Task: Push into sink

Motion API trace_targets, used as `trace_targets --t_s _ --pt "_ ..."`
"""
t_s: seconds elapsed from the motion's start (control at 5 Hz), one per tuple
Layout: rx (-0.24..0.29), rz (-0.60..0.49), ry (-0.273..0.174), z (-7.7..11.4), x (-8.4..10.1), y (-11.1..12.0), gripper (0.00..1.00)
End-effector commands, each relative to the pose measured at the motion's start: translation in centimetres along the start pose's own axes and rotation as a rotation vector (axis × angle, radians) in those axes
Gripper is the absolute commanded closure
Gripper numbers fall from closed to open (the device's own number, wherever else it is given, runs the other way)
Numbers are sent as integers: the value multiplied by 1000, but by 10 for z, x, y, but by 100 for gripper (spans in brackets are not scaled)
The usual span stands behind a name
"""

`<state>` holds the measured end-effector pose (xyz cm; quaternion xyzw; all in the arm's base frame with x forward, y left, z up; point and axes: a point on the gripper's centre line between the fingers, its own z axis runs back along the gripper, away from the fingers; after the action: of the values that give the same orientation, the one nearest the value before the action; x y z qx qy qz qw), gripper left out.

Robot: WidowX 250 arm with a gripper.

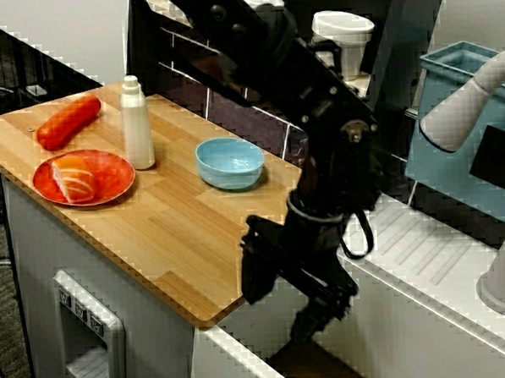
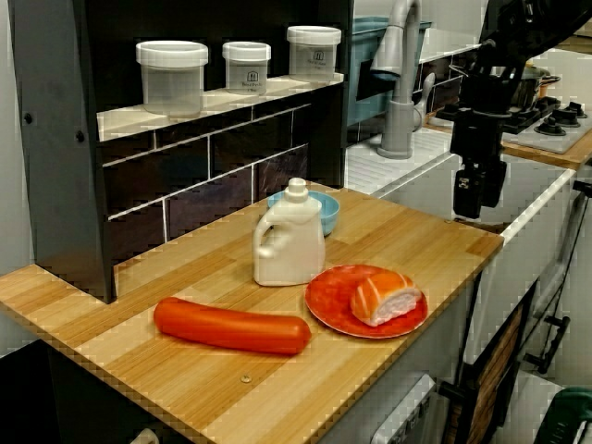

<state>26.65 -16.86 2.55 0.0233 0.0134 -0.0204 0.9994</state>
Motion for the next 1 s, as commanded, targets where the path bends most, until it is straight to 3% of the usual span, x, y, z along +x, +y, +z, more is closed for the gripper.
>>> trace_targets --t_s 0.0,0.2,0.4,0.6,0.8 --pt "-92 -54 -137 80 21 25 0" --pt "-127 -65 -124 103 32 39 0" --pt "-119 -130 -126 109 47 47 0" --pt "-112 -194 -129 106 69 59 0" --pt "-79 -283 -160 100 84 68 0"
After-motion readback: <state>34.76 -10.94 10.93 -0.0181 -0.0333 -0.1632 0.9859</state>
